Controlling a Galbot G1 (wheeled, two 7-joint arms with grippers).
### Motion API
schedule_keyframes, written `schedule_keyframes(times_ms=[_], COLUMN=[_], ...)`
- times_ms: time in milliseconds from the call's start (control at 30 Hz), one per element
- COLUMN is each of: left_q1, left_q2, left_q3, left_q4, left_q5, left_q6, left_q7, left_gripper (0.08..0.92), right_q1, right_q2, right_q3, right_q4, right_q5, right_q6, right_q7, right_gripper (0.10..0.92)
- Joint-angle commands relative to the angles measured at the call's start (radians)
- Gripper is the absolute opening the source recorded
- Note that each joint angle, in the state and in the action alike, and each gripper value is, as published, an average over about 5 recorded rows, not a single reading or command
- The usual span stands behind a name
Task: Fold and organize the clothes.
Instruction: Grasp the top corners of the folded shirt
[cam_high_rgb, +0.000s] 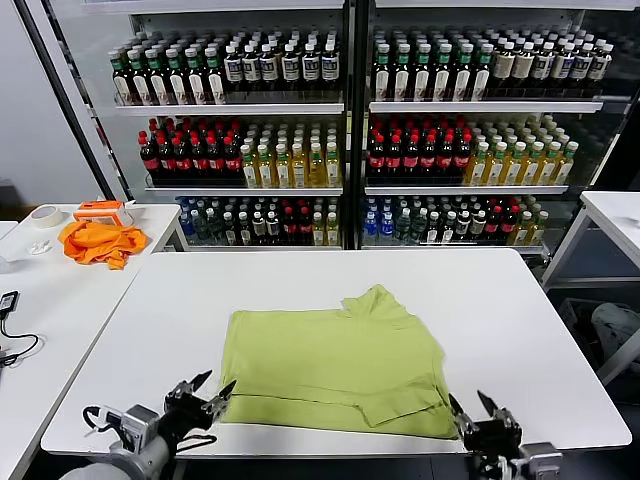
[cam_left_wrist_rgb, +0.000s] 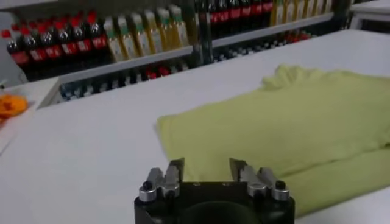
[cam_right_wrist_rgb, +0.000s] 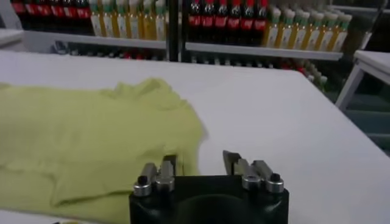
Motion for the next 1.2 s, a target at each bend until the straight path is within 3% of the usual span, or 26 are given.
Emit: schedule_keyframes(times_ms=[33, 200, 300, 467, 767, 1200], left_q1=[-0.325, -0.440, -0.517, -0.625, -0.719, -0.737], left_q2=[0.031, 0.029, 0.023, -0.018, -0.065, -0.068], left_q3=[0.113, 0.183, 0.235, 0.295, 0.360, 0.363], left_q4=[0.243, 0.355, 0.430, 0.557, 0.718, 0.805], left_q5=[-0.061, -0.088, -0.102, -0.102, -0.059, -0.048], left_q6=[-0.029, -0.058, -0.064, -0.079, -0.126, -0.075], left_q7=[0.015, 0.043, 0.056, 0.076, 0.133, 0.233], left_gripper=[0.675, 0.798, 0.819, 0.822, 0.823, 0.823], right_q1=[0.401, 0.579, 0.693, 0.838, 0.992, 1.035], right_q2=[-0.020, 0.027, 0.065, 0.132, 0.240, 0.320], right_q3=[-0.154, -0.278, -0.335, -0.392, -0.427, -0.449], right_q4=[-0.201, -0.355, -0.454, -0.604, -0.942, -1.131], right_q5=[0.056, 0.056, 0.059, 0.059, -0.048, -0.110], right_q6=[-0.022, -0.022, -0.023, -0.023, -0.013, 0.059], right_q7=[0.033, 0.037, 0.037, 0.028, -0.093, -0.131], right_gripper=[0.759, 0.819, 0.822, 0.823, 0.823, 0.823])
